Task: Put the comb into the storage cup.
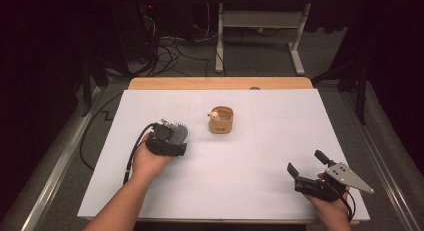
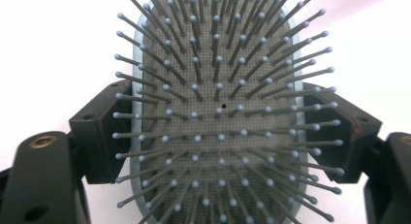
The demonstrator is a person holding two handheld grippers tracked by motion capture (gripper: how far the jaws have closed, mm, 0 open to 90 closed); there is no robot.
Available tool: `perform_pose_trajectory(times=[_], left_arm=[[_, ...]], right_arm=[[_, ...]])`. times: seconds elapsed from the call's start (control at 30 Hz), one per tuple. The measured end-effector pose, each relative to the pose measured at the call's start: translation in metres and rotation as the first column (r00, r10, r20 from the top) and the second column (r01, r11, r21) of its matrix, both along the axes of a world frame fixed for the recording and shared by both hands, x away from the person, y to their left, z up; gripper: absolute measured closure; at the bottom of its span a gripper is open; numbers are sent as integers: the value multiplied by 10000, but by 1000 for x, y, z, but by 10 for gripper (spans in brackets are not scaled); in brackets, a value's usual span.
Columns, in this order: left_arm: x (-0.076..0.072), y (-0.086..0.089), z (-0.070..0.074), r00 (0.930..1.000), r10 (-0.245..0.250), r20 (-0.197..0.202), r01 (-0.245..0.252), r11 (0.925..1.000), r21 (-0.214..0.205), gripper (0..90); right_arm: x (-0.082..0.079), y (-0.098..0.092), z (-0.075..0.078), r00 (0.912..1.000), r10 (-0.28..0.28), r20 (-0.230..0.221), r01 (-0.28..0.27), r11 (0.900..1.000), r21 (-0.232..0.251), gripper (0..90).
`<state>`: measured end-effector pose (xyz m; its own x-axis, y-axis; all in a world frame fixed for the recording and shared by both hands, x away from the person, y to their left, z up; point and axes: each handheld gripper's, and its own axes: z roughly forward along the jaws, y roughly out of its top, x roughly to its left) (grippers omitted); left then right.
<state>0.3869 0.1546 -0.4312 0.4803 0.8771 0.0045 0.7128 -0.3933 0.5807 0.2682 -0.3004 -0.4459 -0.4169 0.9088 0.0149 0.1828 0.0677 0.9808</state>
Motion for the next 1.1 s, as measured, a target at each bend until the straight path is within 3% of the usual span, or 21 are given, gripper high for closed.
perform_pose_trajectory(times=[0.23, 0.53, 0.77, 0.8, 0.83, 1.0, 1.03, 1.1], left_arm=[[-8, 5, 5, 9992, -49, 396, 56, 9998, -192, 202], [-20, 15, 11, 9950, 86, 995, 23, 9941, -1087, 202], [-28, 25, 18, 9838, 359, 1758, -36, 9836, -1806, 202], [-28, 25, 18, 9838, 359, 1758, -36, 9836, -1806, 202], [-30, 29, 19, 9809, 464, 1887, -67, 9786, -2057, 202], [-33, 35, 18, 9753, 565, 2137, -69, 9741, -2261, 202], [-34, 37, 19, 9725, 572, 2258, 7, 9686, -2485, 201], [-35, 37, 19, 9707, 572, 2335, 54, 9658, -2591, 202]], right_arm=[[-1, 0, 0, 10000, -41, 3, 41, 10000, 13, 3], [-1, 1, 0, 10000, 4, 22, -4, 10000, -27, 3], [-1, 2, 0, 9999, 97, 57, -97, 9999, -42, 3], [-1, 2, 0, 9999, 97, 57, -97, 9999, -42, 3], [-2, 3, 1, 9998, 166, 97, -166, 9998, -83, 3], [-2, 6, 2, 9994, 291, 164, -289, 9995, -147, 3], [-3, 7, 2, 9994, 302, 155, -299, 9994, -162, 3], [-3, 7, 2, 9994, 311, 159, -309, 9994, -171, 3]])
